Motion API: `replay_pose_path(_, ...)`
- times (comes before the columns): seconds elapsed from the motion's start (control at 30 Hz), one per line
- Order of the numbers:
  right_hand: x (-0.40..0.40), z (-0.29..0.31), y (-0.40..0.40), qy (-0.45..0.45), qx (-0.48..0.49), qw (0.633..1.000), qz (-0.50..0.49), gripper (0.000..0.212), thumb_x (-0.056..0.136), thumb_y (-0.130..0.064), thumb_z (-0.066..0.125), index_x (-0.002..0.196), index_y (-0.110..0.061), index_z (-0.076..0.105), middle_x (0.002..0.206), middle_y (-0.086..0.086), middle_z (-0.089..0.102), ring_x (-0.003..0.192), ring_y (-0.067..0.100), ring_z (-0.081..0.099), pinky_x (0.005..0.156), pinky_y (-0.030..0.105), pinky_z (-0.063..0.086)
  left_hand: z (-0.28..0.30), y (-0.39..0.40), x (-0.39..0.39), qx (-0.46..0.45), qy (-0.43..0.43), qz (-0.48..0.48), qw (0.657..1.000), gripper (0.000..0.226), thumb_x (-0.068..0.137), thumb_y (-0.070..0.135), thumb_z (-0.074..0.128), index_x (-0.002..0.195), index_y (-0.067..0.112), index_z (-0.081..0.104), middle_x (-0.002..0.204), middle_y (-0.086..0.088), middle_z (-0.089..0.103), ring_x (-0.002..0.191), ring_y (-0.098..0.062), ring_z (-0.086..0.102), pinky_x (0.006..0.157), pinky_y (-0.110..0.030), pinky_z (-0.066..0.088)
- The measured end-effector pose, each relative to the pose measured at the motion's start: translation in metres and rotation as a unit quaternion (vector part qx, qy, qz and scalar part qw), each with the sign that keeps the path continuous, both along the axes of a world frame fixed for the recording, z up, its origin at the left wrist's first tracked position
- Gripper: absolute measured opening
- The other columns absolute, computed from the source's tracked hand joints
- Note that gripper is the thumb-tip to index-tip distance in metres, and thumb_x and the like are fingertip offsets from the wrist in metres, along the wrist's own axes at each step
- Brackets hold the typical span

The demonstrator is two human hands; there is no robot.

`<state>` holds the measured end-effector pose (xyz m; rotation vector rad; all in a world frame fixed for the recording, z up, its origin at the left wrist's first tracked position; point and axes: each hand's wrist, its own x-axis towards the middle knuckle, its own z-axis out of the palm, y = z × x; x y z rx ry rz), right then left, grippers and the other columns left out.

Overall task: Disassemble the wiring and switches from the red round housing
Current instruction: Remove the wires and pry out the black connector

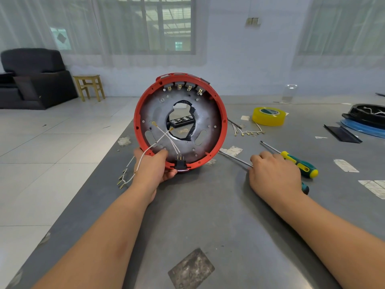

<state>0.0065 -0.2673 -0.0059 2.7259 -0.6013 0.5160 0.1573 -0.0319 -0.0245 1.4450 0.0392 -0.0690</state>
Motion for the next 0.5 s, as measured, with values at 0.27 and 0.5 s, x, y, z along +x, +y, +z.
replay_pose_path(0.27,0.011,0.028,0.086,-0.188,0.059,0.935,0.294,0.021,0.098,-0.038,0.055,0.097,-0.020,0.065,0.098,0.000,0.062,0.088,0.027,0.061,0.072,0.042,0.050,-0.003,-0.004,-0.001,0.007,-0.026,0.025,0.999,0.036,0.089,0.019,0.063,0.119,0.017,0.044,0.082,-0.019,0.067,0.044,-0.026,0.064,0.046,-0.028,0.054)
replay_pose_path(0.5,0.058,0.062,0.132,-0.193,0.038,0.902,0.383,0.022,0.100,-0.025,0.057,0.117,-0.024,0.071,0.119,-0.001,0.060,0.098,0.024,0.059,0.077,0.040,0.051,-0.004,-0.002,-0.004,-0.003,-0.053,-0.008,0.999,0.047,0.086,0.020,0.068,0.128,0.008,0.051,0.076,-0.020,0.069,0.052,-0.027,0.067,0.051,-0.031,0.054)
